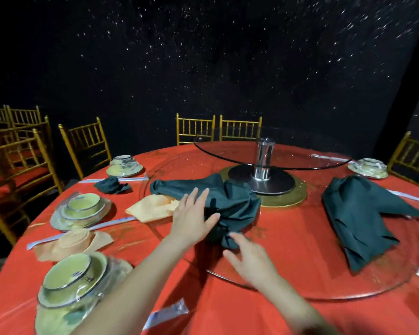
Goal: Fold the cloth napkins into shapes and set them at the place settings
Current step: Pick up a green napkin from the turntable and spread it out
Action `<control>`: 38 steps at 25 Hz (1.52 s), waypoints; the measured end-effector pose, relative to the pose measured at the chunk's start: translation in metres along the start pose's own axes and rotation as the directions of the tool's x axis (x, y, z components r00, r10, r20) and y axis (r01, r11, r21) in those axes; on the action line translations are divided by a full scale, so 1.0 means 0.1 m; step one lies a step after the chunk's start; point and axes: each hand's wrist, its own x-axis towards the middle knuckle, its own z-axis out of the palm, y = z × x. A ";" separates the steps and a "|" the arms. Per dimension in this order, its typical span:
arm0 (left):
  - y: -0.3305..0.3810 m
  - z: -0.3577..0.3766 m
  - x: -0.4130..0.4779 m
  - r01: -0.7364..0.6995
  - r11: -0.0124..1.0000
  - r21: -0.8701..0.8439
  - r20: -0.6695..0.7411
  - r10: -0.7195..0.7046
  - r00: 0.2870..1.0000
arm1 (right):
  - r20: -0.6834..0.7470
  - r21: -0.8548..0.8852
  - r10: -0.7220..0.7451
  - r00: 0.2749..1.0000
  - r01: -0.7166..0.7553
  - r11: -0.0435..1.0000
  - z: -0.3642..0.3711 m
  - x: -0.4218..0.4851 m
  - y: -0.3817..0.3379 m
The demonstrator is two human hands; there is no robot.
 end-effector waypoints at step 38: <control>0.48 0.07 -1.44 -0.547 0.837 -0.003 0.195 0.537 0.821 | -0.251 -0.067 0.430 0.867 -0.458 0.886 -1.17 -2.07 0.98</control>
